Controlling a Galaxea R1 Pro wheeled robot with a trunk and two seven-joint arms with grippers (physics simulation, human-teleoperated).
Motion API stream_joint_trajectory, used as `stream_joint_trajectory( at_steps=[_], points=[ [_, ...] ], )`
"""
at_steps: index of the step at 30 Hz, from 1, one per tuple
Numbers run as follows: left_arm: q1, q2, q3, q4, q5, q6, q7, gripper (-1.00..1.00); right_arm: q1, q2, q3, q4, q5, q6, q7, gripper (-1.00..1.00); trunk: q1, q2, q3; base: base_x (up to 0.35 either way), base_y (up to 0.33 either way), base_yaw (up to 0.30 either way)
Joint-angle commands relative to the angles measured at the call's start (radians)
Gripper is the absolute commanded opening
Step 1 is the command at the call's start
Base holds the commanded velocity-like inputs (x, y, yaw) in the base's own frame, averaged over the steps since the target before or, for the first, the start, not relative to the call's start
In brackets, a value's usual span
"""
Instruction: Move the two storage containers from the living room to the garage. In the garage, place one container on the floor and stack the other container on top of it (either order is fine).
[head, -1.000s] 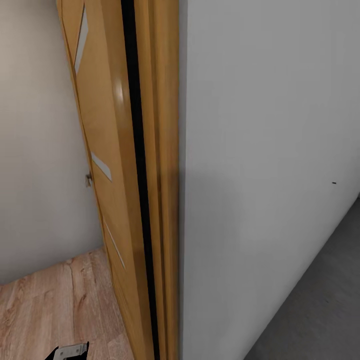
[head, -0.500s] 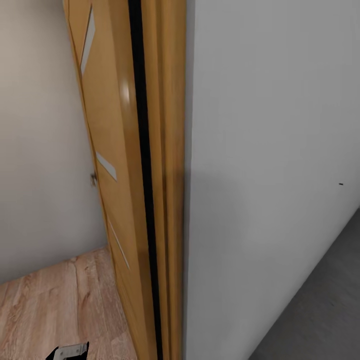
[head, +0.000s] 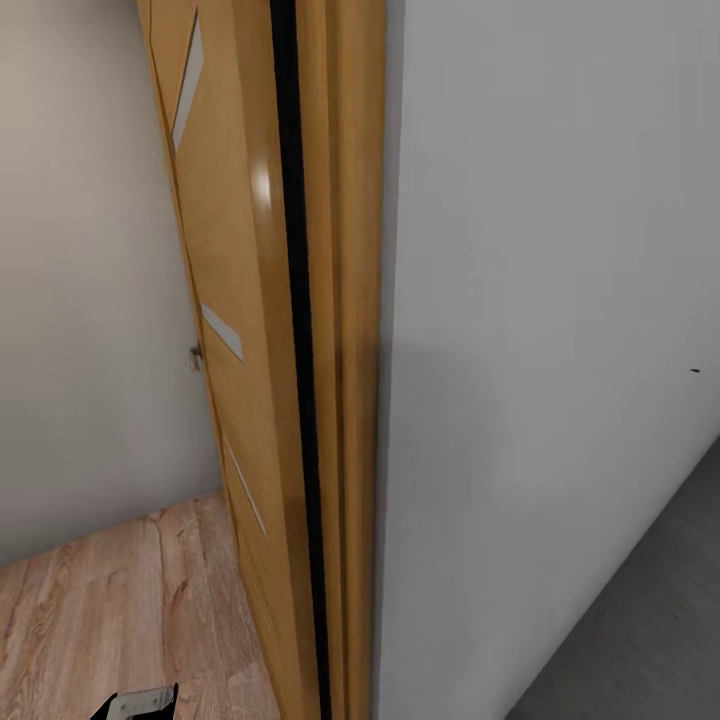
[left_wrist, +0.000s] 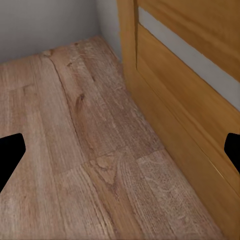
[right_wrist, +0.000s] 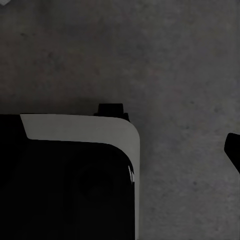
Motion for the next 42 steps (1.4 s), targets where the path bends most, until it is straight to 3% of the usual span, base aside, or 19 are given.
stream_joint_trajectory(
  at_steps=[1,42],
  points=[
    [-0.001,0.0,0.003,0.001,0.002,-0.003,-0.003,1.0,0.0,0.0,-0.001,0.0,0.0,0.0,0.003,1.0,0.0,-0.001,-0.001,0.0,0.0,0.006],
    [-0.001,0.0,0.003,0.001,0.002,-0.001,-0.003,1.0,0.0,0.0,-0.001,0.0,-0.001,0.0,0.003,1.0,0.0,-0.001,-0.001,-0.07,0.0,0.0]
  ],
)
